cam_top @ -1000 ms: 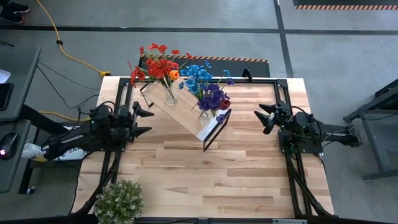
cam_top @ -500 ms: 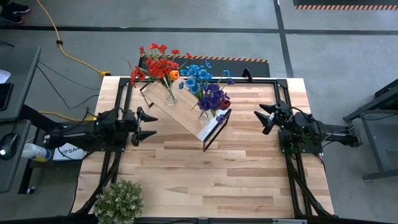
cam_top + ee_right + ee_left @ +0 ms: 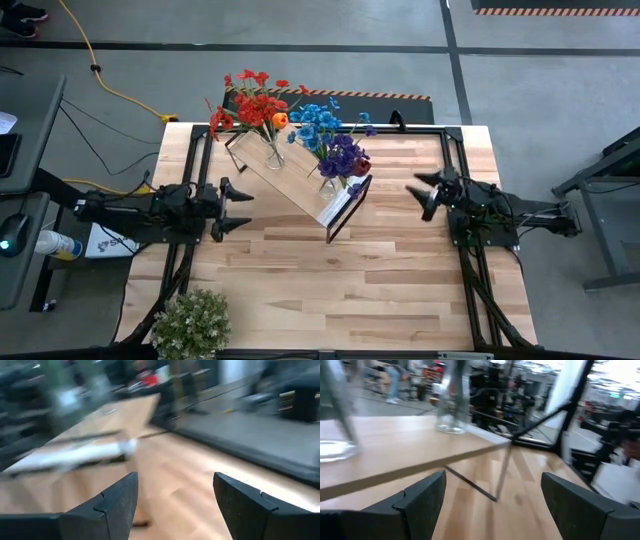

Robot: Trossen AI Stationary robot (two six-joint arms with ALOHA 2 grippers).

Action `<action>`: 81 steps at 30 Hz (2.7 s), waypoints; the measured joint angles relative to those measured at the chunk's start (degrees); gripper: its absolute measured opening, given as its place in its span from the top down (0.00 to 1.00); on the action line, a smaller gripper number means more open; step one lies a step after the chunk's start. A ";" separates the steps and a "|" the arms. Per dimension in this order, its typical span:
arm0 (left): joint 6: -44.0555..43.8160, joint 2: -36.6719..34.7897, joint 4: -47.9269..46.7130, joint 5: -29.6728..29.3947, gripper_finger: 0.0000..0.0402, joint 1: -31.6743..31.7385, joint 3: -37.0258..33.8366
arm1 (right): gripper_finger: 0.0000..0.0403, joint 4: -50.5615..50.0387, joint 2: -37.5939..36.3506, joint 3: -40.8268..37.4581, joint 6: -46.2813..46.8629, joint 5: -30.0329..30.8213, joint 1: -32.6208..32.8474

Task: Pick and place flowers into a vace then onto a shelf
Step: Return to Home Position

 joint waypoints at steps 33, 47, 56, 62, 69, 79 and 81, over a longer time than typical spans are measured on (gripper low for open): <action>-0.17 1.33 2.33 5.48 0.11 -7.35 -1.05 | 0.38 4.71 1.05 -2.23 -0.73 -19.60 0.02; -0.18 1.33 2.25 5.62 0.11 -7.35 -1.16 | 0.38 4.71 1.07 -2.25 -0.04 -19.60 0.02; -0.20 1.33 2.22 5.67 0.11 -7.35 -1.20 | 0.38 4.69 1.07 -2.25 -0.06 -19.60 0.02; -0.20 1.33 2.22 5.69 0.11 -7.35 -1.20 | 0.38 4.69 1.09 -2.25 -0.06 -19.60 0.01; -0.20 1.33 2.22 5.69 0.11 -7.35 -1.20 | 0.38 4.66 1.09 -2.27 -0.06 -19.60 0.00; -0.20 1.31 2.22 5.73 0.11 -7.35 -1.20 | 0.38 4.66 1.09 -2.27 -0.05 -19.60 0.00; -0.20 1.33 2.22 5.73 0.11 -7.35 -1.20 | 0.38 4.66 1.09 -2.27 -0.06 -19.60 0.02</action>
